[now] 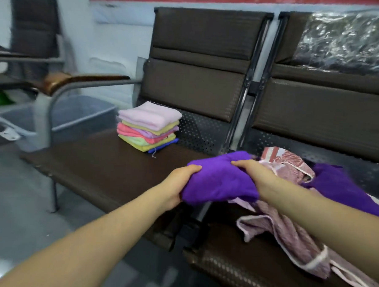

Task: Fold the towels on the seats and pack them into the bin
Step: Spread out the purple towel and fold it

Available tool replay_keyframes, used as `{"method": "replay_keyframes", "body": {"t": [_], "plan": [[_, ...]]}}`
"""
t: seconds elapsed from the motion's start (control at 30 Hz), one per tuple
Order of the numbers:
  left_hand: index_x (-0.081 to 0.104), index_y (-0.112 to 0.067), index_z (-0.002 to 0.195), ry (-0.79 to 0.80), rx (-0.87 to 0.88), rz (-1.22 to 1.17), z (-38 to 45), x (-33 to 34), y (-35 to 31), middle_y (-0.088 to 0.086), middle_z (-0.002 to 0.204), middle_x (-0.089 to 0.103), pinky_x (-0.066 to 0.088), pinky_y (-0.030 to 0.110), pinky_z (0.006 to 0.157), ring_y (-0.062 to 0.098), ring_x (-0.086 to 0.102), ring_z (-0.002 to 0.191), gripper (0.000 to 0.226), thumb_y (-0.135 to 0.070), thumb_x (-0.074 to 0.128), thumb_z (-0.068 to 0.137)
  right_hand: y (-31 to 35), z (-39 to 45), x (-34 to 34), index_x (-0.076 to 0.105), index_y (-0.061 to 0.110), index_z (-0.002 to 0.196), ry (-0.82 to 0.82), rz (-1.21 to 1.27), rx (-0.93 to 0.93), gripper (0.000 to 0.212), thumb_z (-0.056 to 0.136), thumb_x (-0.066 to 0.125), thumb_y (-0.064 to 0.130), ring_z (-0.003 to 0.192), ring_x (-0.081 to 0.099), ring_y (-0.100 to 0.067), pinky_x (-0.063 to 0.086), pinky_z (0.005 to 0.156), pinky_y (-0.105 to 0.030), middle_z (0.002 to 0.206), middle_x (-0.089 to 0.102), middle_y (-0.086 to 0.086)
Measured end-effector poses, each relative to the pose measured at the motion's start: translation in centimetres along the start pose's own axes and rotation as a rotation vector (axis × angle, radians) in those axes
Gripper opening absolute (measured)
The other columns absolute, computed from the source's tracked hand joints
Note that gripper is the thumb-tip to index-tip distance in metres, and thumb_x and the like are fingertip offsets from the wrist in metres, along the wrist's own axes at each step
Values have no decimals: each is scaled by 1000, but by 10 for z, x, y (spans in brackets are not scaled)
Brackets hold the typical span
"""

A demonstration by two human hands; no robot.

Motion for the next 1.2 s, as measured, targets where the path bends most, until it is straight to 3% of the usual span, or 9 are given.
{"method": "replay_keyframes", "body": {"t": [0.13, 0.2, 0.33, 0.4, 0.53, 0.63, 0.73, 0.9, 1.2], "plan": [[64, -13, 97, -143, 94, -70, 14, -59, -50, 12, 94, 66, 45, 28, 67, 27, 60, 80, 38, -22, 57, 60, 34, 46, 72, 56, 8, 74, 98, -62, -48, 21, 89, 43, 1, 39, 60, -20, 47, 44, -18, 49, 63, -8], [62, -14, 80, -196, 155, -20, 25, -85, -87, 6, 74, 67, 43, 28, 65, 23, 58, 73, 13, -14, 52, 70, 53, 66, 99, 58, 8, 78, 105, -82, -47, 14, 87, 47, 6, 40, 61, -20, 48, 47, -20, 51, 64, -7], [57, -14, 70, -391, 343, 226, 65, -141, -183, 9, 82, 57, 40, 32, 73, 22, 52, 86, 18, -17, 54, 52, 109, 125, 159, 59, 4, 113, 172, 24, -157, 31, 83, 50, 2, 75, 67, -26, 57, 60, -29, 93, 68, -13], [68, -14, 84, -430, 473, 358, 91, -157, -234, 7, 89, 62, 43, 30, 77, 21, 56, 89, 30, -18, 56, 57, 139, 154, 186, 55, 4, 119, 176, 103, -226, 32, 88, 52, 1, 88, 66, -28, 59, 71, -35, 107, 65, -15], [63, -17, 123, -758, 540, 892, 129, -196, -281, 11, 119, 64, 47, 35, 97, 30, 58, 113, 46, -21, 55, 78, 132, 201, 228, 49, 6, 114, 253, 90, -139, 17, 97, 48, 4, 72, 56, -20, 56, 58, -29, 93, 55, -13], [66, -10, 116, -685, 306, 1329, 163, -196, -242, 16, 120, 63, 45, 35, 93, 34, 56, 113, 47, -39, 48, 82, 84, 219, 225, 48, 7, 88, 231, -138, 7, 10, 98, 49, 8, 64, 49, -16, 54, 62, -25, 79, 47, -9], [62, -13, 120, -629, 293, 1541, 169, -182, -209, 18, 125, 55, 43, 39, 94, 34, 50, 117, 42, -40, 46, 93, 63, 215, 201, 54, 8, 95, 205, -199, 10, 2, 94, 55, 9, 68, 57, -16, 51, 54, -22, 89, 57, -11], [67, -6, 91, -678, 469, 1350, 123, -153, -201, 20, 105, 62, 44, 38, 86, 36, 52, 103, 33, -29, 44, 93, 52, 171, 124, 55, 11, 99, 177, -269, 31, 8, 98, 52, 19, 72, 60, -16, 48, 62, -22, 89, 61, -10], [71, -12, 95, -248, 419, 896, 31, 32, -92, 8, 101, 70, 44, 28, 85, 22, 61, 102, 25, -30, 53, 94, 42, 6, -77, 56, 13, 83, -7, -338, -34, 14, 95, 51, 15, 54, 54, -11, 39, 54, -19, 71, 55, -4]]}}
Point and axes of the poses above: each hand's wrist, its own z-axis towards the middle knuckle, its own x-axis out of the palm, y = z × x, the point moved 8 cm from there along z, towards the middle knuckle
